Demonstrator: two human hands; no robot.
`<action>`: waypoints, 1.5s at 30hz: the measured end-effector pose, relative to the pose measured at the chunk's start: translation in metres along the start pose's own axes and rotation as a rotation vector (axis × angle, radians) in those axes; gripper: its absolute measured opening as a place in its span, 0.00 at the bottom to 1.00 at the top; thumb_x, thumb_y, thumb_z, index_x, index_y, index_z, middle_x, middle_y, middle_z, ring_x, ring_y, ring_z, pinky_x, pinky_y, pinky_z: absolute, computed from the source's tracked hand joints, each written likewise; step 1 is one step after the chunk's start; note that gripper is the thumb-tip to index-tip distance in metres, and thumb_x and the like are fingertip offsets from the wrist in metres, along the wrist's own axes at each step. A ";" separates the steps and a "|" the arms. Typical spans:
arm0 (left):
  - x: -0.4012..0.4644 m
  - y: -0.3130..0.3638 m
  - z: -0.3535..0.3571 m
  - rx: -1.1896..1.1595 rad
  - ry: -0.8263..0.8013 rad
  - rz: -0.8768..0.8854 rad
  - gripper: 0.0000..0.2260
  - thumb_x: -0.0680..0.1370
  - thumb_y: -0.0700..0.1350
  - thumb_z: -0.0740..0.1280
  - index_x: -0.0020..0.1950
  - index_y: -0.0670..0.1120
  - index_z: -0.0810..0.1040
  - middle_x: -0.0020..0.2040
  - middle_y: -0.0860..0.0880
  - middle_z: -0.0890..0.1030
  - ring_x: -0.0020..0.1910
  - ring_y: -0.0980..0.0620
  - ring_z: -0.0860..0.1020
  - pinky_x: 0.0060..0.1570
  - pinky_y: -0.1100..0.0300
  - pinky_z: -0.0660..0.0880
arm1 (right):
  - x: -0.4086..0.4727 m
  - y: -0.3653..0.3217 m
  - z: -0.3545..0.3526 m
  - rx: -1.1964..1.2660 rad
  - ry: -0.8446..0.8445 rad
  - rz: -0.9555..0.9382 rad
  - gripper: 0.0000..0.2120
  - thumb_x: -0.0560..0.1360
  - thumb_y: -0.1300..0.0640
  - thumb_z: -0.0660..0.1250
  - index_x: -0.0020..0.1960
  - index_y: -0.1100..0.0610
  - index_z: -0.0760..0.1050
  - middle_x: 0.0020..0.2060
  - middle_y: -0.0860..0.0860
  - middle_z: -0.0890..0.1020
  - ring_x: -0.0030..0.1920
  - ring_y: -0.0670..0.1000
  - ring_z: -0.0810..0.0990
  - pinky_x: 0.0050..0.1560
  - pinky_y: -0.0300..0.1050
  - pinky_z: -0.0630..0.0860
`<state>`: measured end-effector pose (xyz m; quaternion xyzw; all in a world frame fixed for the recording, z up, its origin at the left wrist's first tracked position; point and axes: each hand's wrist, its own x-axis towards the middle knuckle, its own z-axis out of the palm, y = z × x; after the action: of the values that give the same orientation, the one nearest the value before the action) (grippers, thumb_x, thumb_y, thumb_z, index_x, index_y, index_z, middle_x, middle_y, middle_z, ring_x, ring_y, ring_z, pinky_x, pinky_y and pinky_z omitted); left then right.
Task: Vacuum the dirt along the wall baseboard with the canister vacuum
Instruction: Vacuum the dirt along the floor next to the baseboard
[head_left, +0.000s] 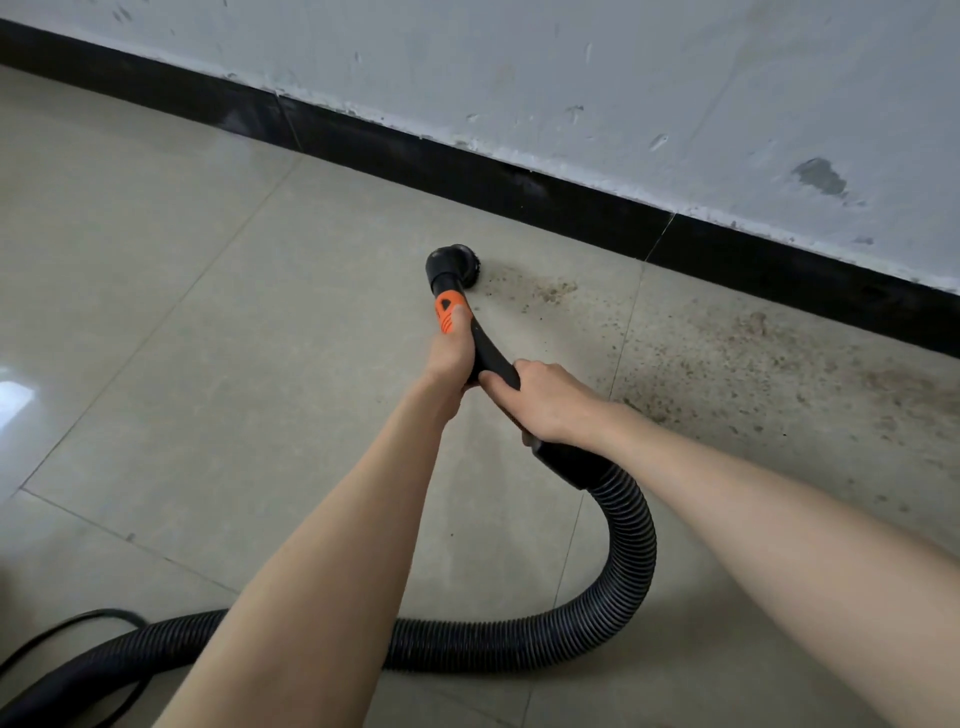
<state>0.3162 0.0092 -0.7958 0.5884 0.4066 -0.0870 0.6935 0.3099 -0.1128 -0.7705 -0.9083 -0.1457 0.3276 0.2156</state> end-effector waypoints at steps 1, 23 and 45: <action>-0.002 -0.004 0.000 -0.013 0.019 0.009 0.17 0.79 0.57 0.55 0.49 0.43 0.71 0.39 0.48 0.74 0.37 0.52 0.75 0.32 0.61 0.73 | -0.002 0.004 0.000 0.042 -0.029 -0.010 0.22 0.77 0.35 0.53 0.42 0.53 0.66 0.26 0.52 0.82 0.23 0.49 0.79 0.38 0.47 0.79; -0.108 -0.109 -0.043 -0.212 0.068 0.076 0.11 0.71 0.52 0.62 0.48 0.47 0.68 0.39 0.50 0.68 0.40 0.50 0.68 0.46 0.53 0.67 | -0.097 0.015 0.054 0.480 -0.542 0.061 0.15 0.82 0.49 0.53 0.45 0.60 0.65 0.25 0.57 0.79 0.24 0.54 0.78 0.30 0.43 0.76; -0.085 -0.061 0.012 -0.019 -0.196 0.069 0.14 0.76 0.51 0.65 0.39 0.41 0.73 0.32 0.47 0.74 0.34 0.50 0.76 0.35 0.61 0.76 | -0.090 0.019 0.033 0.521 0.077 0.233 0.25 0.81 0.40 0.50 0.50 0.61 0.72 0.28 0.56 0.77 0.18 0.51 0.75 0.20 0.41 0.71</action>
<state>0.2301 -0.0498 -0.7846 0.5842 0.3169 -0.1166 0.7380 0.2235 -0.1560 -0.7548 -0.8448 0.0568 0.3417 0.4079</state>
